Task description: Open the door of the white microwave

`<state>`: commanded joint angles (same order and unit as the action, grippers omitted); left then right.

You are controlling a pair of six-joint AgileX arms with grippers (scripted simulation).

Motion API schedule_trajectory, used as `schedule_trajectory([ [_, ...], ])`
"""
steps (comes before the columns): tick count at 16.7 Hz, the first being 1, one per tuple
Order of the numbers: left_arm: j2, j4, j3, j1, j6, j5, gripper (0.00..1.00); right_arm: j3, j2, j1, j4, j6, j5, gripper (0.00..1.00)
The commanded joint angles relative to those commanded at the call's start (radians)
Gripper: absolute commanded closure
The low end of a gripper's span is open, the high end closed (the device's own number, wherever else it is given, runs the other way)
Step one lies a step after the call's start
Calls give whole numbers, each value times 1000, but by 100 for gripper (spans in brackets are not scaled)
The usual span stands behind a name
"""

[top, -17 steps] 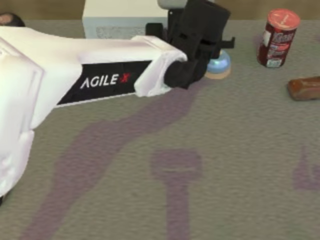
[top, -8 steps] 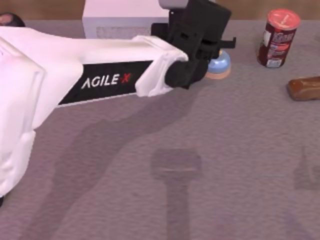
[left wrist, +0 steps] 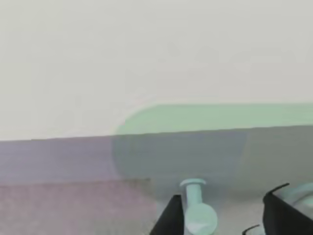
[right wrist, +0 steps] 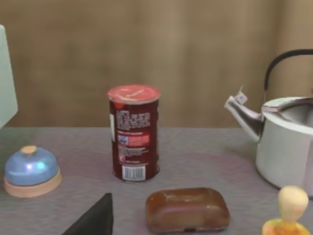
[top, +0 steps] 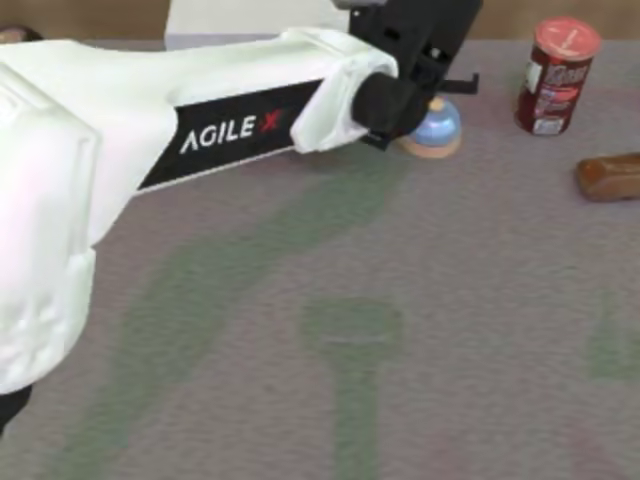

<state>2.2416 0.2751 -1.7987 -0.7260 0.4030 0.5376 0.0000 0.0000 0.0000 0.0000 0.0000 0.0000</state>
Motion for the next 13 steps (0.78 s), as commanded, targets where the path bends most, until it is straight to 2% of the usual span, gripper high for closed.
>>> schedule_trajectory([
  [8, 125, 650, -435, 57, 139, -168, 100, 0, 0, 0, 0, 0, 0, 0],
  [13, 158, 814, -557, 80, 180, -228, 100, 0, 0, 0, 0, 0, 0, 0],
])
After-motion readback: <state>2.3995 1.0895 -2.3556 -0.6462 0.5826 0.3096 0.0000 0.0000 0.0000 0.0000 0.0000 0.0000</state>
